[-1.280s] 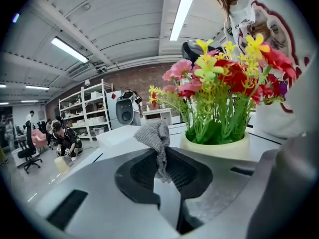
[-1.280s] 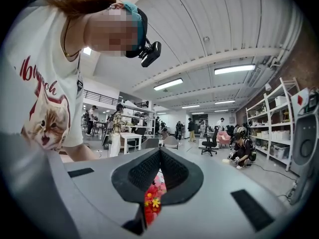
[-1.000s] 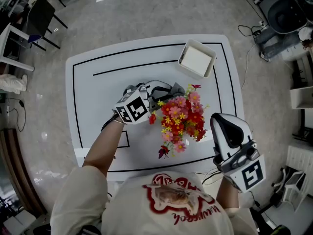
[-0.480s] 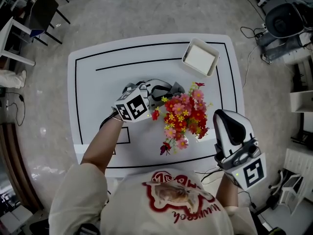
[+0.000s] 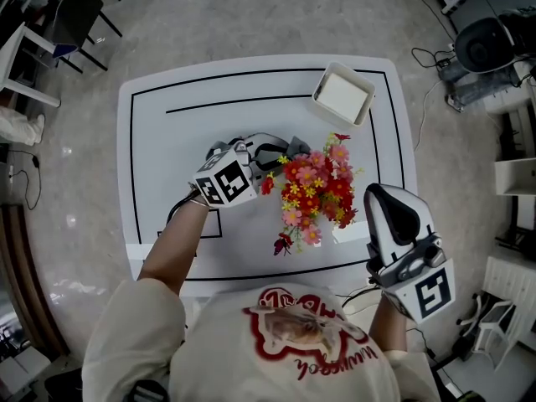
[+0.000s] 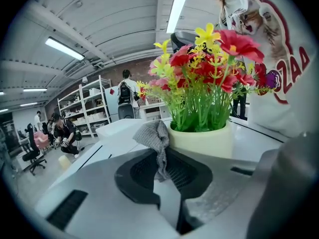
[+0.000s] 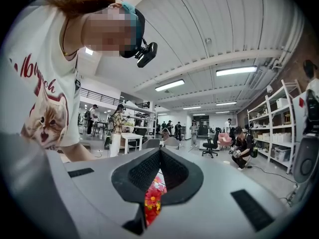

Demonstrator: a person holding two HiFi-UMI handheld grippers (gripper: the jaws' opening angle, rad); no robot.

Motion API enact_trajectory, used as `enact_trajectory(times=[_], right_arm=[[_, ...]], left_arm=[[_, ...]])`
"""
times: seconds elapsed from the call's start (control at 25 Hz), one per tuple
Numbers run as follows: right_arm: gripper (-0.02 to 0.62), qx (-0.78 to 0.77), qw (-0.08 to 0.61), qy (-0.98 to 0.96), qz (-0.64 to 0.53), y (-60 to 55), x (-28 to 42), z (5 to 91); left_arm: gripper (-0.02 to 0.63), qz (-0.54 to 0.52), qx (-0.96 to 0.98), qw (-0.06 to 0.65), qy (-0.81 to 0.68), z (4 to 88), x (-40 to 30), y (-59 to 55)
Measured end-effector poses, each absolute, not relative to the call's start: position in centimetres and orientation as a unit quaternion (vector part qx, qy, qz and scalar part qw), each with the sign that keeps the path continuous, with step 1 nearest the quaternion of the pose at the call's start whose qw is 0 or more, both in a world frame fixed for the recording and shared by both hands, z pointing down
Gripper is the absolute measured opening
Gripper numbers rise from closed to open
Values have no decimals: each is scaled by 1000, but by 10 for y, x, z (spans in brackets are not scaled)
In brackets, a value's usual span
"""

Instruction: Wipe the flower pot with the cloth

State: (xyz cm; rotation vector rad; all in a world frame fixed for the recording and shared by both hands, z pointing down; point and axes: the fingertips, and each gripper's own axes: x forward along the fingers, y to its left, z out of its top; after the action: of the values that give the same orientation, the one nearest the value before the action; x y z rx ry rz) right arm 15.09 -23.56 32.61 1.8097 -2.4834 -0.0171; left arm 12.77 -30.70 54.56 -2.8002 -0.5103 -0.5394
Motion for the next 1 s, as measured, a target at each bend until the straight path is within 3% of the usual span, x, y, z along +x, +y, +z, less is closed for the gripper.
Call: enact_trajectory(times=[1.0], right_arm=[[-2, 512, 7, -859, -15, -221, 112, 312]], left_arm=[[40, -200, -975, 78, -50, 547, 87, -286]])
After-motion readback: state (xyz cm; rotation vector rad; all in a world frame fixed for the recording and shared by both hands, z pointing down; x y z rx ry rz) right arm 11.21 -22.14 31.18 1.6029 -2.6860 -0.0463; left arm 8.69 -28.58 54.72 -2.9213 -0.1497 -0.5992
